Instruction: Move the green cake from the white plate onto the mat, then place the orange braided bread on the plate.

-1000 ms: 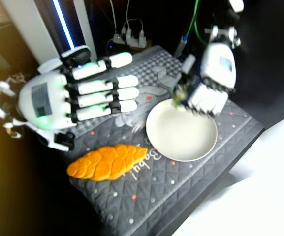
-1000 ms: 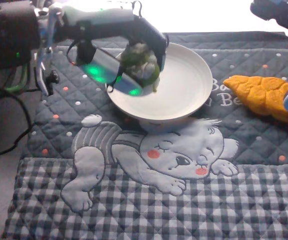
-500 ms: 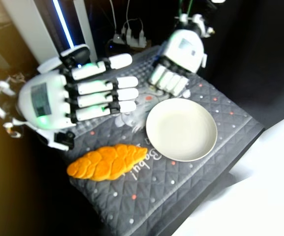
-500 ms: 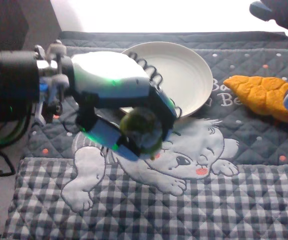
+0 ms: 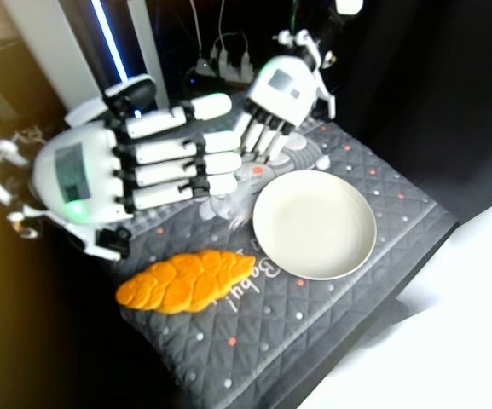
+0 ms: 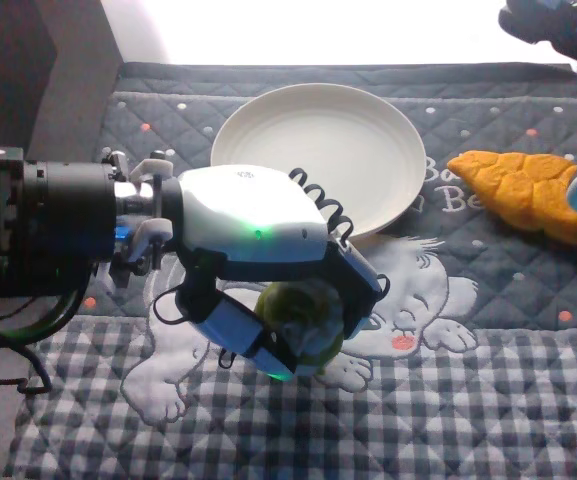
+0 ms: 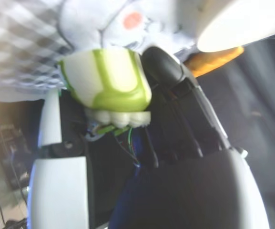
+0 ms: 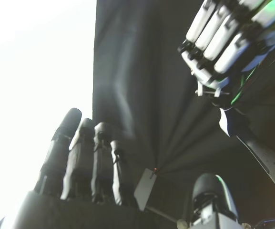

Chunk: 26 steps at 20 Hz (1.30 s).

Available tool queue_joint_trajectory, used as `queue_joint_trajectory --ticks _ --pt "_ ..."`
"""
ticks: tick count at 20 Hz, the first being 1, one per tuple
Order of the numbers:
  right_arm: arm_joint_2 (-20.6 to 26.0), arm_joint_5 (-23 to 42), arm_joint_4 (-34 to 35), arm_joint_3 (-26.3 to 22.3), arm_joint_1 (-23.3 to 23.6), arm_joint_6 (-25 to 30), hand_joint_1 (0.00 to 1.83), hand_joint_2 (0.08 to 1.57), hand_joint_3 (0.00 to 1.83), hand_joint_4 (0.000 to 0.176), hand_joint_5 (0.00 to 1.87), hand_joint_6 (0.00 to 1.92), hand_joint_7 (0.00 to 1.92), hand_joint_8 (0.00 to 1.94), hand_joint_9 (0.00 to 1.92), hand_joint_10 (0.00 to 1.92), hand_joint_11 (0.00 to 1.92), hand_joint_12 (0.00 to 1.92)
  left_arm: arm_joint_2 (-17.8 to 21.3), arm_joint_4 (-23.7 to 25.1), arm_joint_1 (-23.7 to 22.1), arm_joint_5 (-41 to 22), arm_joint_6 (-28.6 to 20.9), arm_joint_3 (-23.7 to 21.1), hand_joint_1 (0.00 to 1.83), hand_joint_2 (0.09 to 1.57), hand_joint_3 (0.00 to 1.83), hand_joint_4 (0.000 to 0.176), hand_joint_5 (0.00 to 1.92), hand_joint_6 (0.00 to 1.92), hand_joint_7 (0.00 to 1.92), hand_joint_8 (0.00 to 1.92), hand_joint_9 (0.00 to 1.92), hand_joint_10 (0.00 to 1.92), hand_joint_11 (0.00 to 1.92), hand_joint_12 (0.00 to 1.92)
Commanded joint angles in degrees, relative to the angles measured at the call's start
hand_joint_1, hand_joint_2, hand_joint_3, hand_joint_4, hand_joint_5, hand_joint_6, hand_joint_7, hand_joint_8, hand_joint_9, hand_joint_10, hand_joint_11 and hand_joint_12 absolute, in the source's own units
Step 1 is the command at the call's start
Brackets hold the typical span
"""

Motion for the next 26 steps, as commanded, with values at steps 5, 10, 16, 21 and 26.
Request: queue_joint_trajectory --ticks 5,10,16,21,26 --pt "0.53 6.50 2.01 -0.12 0.46 0.53 0.19 1.04 0.01 0.019 0.11 0.01 0.27 0.00 0.24 0.01 0.00 0.86 0.01 -2.26 0.43 -2.27 -0.12 0.08 1.18 1.21 0.00 0.000 0.71 1.36 0.87 1.19 0.78 0.74 0.44 1.34" --pt "0.53 6.50 2.01 -0.11 0.46 0.53 0.21 1.04 0.00 0.035 0.10 0.00 0.28 0.00 0.25 0.00 0.00 0.85 0.04 -2.36 0.44 -2.44 -0.59 0.14 0.97 1.09 0.00 0.033 0.40 0.01 0.58 0.00 0.62 0.10 0.22 1.28" --pt "0.53 6.17 2.01 -0.10 0.46 0.54 0.30 0.98 0.00 0.047 0.10 0.00 0.33 0.01 0.27 0.00 0.01 0.85 1.78 -3.60 0.18 -5.37 -2.47 -0.21 0.91 1.04 0.01 0.172 0.18 0.00 0.26 0.00 0.28 0.00 0.00 1.14" --pt "1.53 4.38 3.40 0.46 0.46 0.53 0.52 0.93 0.00 0.011 0.38 0.01 0.45 0.01 0.36 0.02 0.00 0.94 6.21 -8.92 -0.03 -7.48 -0.16 -1.19 0.87 1.16 0.00 0.148 0.21 0.01 0.26 0.01 0.30 0.05 0.00 1.32" --pt "1.26 -2.53 3.47 2.82 0.46 0.53 0.79 0.91 0.00 0.075 0.31 0.00 0.35 0.01 0.24 0.01 0.00 0.51 11.51 -20.68 0.30 -8.15 9.27 -2.30 0.87 0.79 0.00 0.136 0.21 0.02 0.00 0.00 0.00 0.00 0.00 0.01"
